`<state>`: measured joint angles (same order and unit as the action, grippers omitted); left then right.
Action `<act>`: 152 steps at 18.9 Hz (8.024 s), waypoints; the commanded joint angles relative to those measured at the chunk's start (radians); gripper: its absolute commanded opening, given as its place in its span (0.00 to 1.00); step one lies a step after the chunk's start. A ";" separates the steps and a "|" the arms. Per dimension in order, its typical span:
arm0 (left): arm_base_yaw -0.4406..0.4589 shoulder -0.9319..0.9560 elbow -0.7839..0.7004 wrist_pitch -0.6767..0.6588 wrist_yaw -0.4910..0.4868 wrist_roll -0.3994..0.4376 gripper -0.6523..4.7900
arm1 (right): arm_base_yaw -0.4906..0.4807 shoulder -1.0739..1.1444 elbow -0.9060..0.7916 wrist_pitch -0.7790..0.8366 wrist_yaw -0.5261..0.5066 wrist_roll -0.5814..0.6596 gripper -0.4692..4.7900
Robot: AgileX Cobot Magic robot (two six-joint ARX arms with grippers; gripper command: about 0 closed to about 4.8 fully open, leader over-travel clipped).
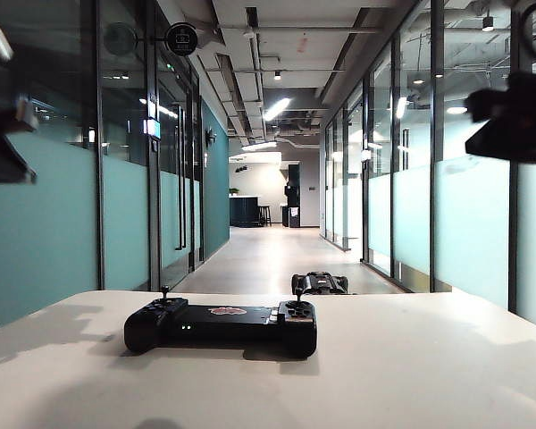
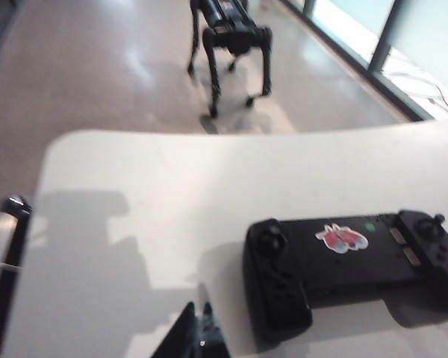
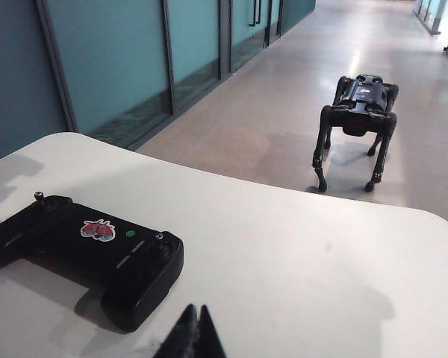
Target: Push the left joystick on the remote control sitting on the white table forward to make the robot dog walk in a straight line until it approaches the door.
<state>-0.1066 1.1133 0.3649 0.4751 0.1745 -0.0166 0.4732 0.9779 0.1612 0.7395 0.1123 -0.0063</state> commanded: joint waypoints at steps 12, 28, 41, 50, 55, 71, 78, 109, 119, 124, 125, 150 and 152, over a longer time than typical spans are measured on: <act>-0.001 0.341 0.169 0.118 0.152 0.001 0.11 | 0.040 0.391 0.201 0.073 -0.028 0.088 0.08; -0.001 0.626 0.320 0.195 0.214 0.005 0.11 | 0.188 0.832 0.409 0.154 0.028 0.217 0.77; -0.001 0.626 0.320 0.196 0.233 0.004 0.11 | 0.186 1.046 0.579 0.117 0.080 0.298 0.77; -0.001 0.625 0.320 0.196 0.234 0.001 0.11 | 0.152 1.119 0.665 0.057 0.072 0.303 0.77; -0.001 0.625 0.320 0.196 0.234 0.001 0.11 | 0.137 1.119 0.698 0.002 0.022 0.303 0.77; -0.001 0.625 0.320 0.196 0.257 0.000 0.11 | 0.130 1.163 0.789 -0.110 -0.002 0.306 0.76; -0.001 0.625 0.320 0.196 0.257 0.000 0.11 | 0.130 1.169 0.822 -0.108 0.001 0.301 0.68; -0.001 0.625 0.320 0.194 0.261 0.000 0.11 | 0.090 1.182 0.827 -0.061 -0.089 0.162 0.70; -0.001 0.625 0.320 0.195 0.276 -0.001 0.11 | 0.089 1.181 0.826 -0.031 0.016 0.187 0.41; -0.002 0.625 0.320 0.198 0.276 -0.001 0.11 | 0.105 1.175 0.824 -0.041 0.185 0.220 0.41; -0.003 0.625 0.320 0.201 0.276 -0.001 0.11 | 0.113 1.175 0.824 -0.050 0.195 0.220 0.41; -0.088 0.827 0.488 0.169 0.390 0.009 0.11 | 0.168 1.175 0.822 -0.111 0.365 0.354 0.40; -0.088 0.877 0.546 0.124 0.391 0.009 0.11 | 0.168 1.175 0.822 -0.111 0.368 0.354 0.40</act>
<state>-0.1955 1.9797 0.8982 0.6060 0.5602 -0.0151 0.6395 2.1582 0.9817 0.6266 0.4602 0.3511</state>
